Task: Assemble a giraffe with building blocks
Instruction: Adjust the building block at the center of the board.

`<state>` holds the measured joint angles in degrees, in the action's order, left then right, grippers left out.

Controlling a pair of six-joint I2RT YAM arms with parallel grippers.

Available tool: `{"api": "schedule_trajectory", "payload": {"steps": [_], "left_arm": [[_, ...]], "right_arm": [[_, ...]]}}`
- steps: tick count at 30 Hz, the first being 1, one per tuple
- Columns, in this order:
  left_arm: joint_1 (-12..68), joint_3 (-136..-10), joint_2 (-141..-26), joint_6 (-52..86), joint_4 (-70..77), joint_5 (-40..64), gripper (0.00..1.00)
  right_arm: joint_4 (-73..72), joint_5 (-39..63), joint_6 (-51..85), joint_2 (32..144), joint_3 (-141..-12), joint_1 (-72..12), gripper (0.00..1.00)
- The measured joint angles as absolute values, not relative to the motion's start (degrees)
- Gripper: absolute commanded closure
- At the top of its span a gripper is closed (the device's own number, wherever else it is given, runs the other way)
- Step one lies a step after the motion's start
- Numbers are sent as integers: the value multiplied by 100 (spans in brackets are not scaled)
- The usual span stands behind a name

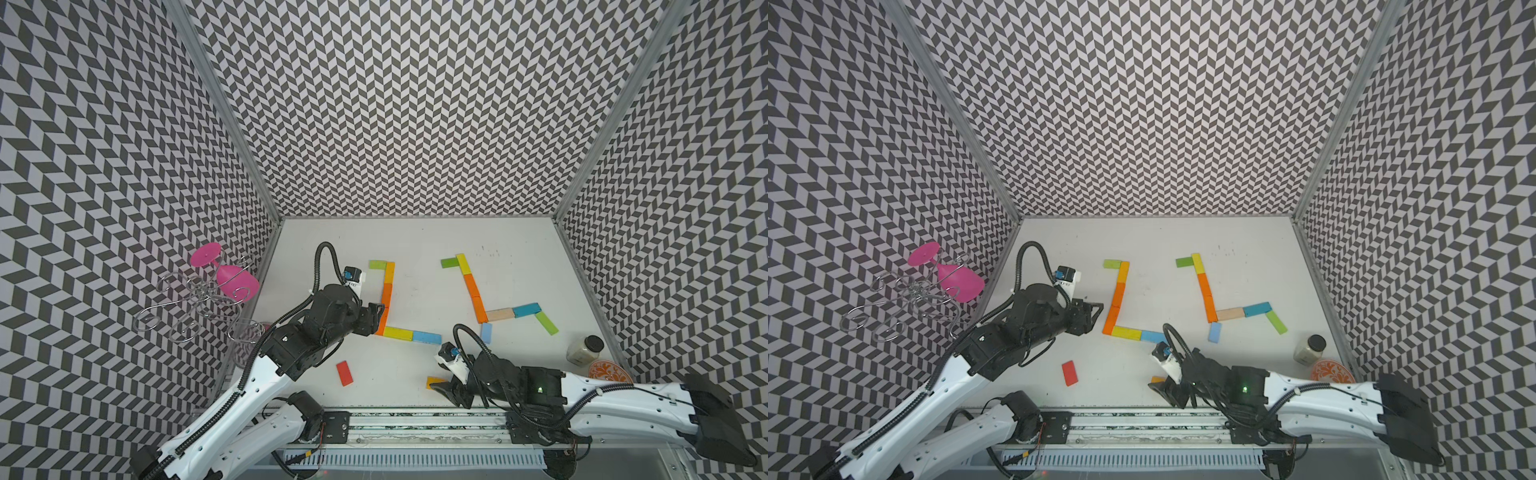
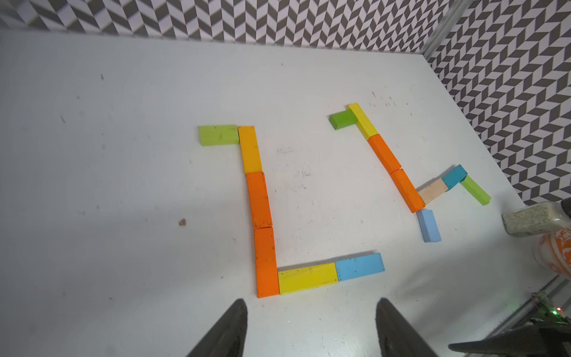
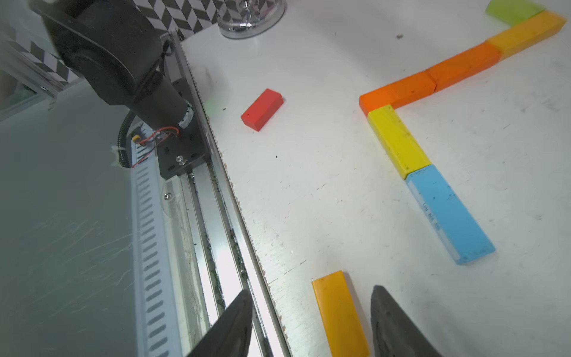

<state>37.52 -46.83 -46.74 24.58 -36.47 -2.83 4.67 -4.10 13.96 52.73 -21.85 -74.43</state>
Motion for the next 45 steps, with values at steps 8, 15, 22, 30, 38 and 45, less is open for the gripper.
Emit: {"api": "schedule_trajectory", "payload": {"steps": [8,15,22,30,38,45], "left_arm": [[3708,-4366,-4692,2950,-3356,154,29],[3708,-4285,-4657,2989,-3216,270,29],[3695,-4285,-4633,2967,-3159,274,29],[3656,-4285,-4633,2869,-3081,285,29],[3503,-4254,-4622,2679,-2945,375,29],[3312,-4047,-4598,2639,-2707,545,29]], "right_arm": [[263,-701,2115,6080,-2104,-7671,34],[121,-963,2349,6853,-2106,-7671,30],[58,-947,2462,7225,-2130,-7671,40],[-49,-875,2786,7391,-2204,-7671,60],[248,-989,3291,7531,-2440,-7671,63],[843,-1459,4362,7537,-2735,-7494,64]]}}
